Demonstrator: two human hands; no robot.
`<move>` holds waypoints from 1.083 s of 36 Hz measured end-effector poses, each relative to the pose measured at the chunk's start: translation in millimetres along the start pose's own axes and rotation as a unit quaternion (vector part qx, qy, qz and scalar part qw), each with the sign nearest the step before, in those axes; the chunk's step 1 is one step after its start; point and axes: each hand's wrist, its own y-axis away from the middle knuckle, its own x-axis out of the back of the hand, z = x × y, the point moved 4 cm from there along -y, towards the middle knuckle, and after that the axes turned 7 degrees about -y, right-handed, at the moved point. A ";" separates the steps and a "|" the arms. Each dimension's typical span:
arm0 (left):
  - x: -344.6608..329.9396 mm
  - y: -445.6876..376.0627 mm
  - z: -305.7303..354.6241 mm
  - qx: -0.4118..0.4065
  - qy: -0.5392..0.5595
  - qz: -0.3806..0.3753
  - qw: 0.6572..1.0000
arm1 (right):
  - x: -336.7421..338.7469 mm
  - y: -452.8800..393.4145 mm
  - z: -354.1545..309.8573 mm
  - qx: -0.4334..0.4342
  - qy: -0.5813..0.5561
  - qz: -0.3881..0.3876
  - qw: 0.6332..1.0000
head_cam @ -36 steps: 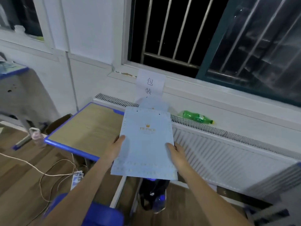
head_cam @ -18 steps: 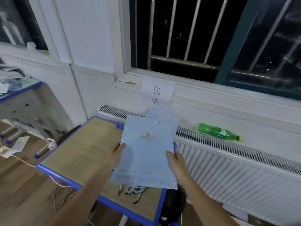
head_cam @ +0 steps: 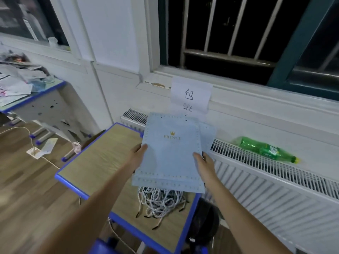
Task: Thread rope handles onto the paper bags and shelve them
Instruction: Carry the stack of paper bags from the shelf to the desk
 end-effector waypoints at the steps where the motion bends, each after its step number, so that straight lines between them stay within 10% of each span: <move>1: -1.3 -3.5 1.6 -0.001 -0.002 0.000 1.000 | 0.1 -2.4 -3.4 0.006 -0.004 -0.001 1.000; 13: -41.4 -70.3 1.2 0.014 -0.056 -0.111 0.992 | 19.4 -48.4 -3.0 0.033 -0.014 0.074 0.997; 24: -83.8 -169.3 14.3 -0.132 -0.153 -0.205 0.958 | 16.7 -89.2 4.0 0.041 0.030 0.287 0.957; 31: -119.9 -213.2 -10.3 -0.202 -0.237 -0.302 0.901 | 2.8 -115.0 12.2 -0.040 0.174 0.298 0.938; 39: -141.7 -218.5 -41.8 -0.168 -0.144 -0.324 0.920 | 5.0 -130.4 45.0 -0.111 0.165 0.283 0.938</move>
